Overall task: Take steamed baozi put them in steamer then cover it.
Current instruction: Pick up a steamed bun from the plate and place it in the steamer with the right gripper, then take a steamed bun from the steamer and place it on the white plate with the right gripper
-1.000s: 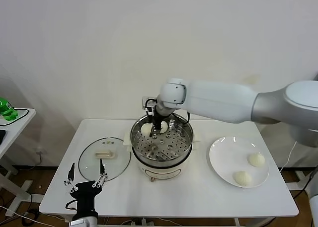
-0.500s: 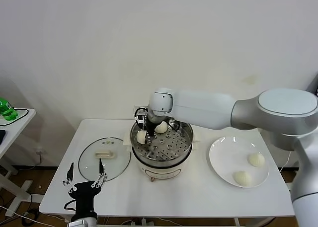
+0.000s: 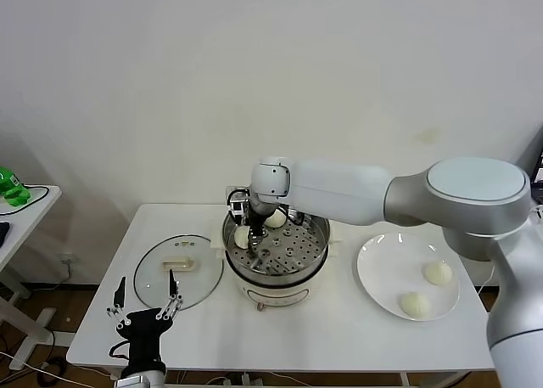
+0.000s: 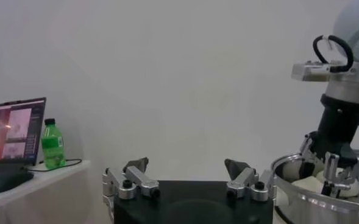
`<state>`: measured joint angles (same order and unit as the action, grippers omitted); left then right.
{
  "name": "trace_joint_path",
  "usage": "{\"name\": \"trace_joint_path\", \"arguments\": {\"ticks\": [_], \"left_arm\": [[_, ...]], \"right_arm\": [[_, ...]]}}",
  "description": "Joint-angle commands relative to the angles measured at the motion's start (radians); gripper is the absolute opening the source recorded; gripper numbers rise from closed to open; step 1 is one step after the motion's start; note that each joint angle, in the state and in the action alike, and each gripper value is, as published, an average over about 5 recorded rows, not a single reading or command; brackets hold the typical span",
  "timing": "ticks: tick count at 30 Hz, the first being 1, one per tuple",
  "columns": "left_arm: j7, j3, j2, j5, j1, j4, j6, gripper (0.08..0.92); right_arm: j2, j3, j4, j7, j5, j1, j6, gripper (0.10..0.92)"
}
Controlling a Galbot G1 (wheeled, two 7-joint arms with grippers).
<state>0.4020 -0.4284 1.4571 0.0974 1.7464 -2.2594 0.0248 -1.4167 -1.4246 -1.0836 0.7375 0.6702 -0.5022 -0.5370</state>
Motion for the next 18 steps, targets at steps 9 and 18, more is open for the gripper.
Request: {"name": "trace_joint_path", "arguments": {"ticks": [9, 18], "left_arm": [[0.000, 0.004, 0.002, 0.003, 0.003, 0.002, -0.001, 0.823], [0.000, 0.010, 0.002, 0.006, 0.010, 0.002, -0.004, 0.823]], "right_arm": [[0.052, 0.014, -0.062, -0.004, -0.016, -0.039, -0.012, 0.810], [0.232, 0.010, -0.260, -0.012, -0.003, -0.167, -0.026, 0.823]]}}
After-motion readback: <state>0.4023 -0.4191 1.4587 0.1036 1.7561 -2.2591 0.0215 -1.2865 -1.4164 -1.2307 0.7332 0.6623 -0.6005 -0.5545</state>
